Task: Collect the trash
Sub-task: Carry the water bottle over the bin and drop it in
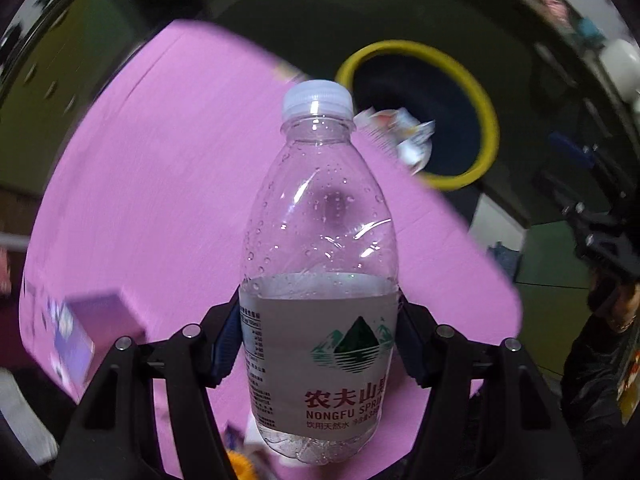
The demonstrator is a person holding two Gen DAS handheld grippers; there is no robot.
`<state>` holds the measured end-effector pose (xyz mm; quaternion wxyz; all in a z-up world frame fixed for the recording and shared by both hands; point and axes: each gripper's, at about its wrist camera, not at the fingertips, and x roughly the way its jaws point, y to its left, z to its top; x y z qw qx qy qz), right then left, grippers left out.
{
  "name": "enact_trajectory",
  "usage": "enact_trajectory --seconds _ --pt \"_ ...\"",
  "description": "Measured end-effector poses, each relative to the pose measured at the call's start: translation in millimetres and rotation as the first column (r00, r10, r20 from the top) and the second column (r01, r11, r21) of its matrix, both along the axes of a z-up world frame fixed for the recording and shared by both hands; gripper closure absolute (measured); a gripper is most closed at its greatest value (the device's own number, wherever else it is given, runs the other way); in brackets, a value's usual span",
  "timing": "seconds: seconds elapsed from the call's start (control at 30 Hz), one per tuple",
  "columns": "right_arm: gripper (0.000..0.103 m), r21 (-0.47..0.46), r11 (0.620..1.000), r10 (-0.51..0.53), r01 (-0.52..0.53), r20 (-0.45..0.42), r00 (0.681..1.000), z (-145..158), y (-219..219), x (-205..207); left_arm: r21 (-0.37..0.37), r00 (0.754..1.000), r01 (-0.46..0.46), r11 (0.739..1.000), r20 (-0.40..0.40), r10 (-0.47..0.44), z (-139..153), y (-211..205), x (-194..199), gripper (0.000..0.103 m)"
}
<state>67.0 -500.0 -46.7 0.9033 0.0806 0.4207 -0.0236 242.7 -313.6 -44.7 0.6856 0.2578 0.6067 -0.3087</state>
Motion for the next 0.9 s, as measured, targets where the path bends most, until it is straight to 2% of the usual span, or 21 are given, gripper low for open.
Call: enact_trajectory --seconds 0.17,0.27,0.43,0.47,0.77,0.83,0.9 --pt "0.031 -0.002 0.995 -0.098 0.098 0.011 0.995 8.1 -33.2 -38.9 -0.054 0.995 0.097 0.994 -0.008 -0.098 8.7 -74.9 -6.3 0.041" --pt "0.031 0.005 0.99 -0.138 0.138 0.001 0.99 5.2 -48.7 -55.7 -0.068 0.99 0.125 0.99 -0.055 -0.129 -0.6 -119.9 -3.0 0.041" --pt "0.03 0.028 0.983 -0.183 0.183 -0.014 0.983 -3.3 -68.2 -77.1 -0.054 0.989 0.135 0.989 -0.053 -0.137 -31.2 -181.0 15.9 0.041" --pt "0.03 0.031 0.982 -0.188 0.188 -0.018 0.982 -4.8 -70.8 -79.1 -0.057 0.99 0.127 0.99 -0.061 -0.13 -48.7 -188.0 16.0 0.041" --pt "0.03 0.052 0.974 -0.219 0.221 -0.045 0.975 -18.8 -84.3 -92.6 0.007 0.995 0.063 0.998 -0.074 -0.062 -122.1 -243.3 26.9 0.039" --pt "0.03 0.055 0.974 -0.216 0.219 -0.046 0.975 -19.0 -83.1 -92.7 0.013 0.996 0.053 0.998 -0.076 -0.052 -127.8 -247.6 26.2 0.033" --pt "0.03 0.056 0.976 -0.21 0.213 -0.046 0.977 -19.1 -80.7 -92.6 0.011 0.997 0.056 0.998 -0.058 -0.055 -122.3 -243.3 25.7 0.031"
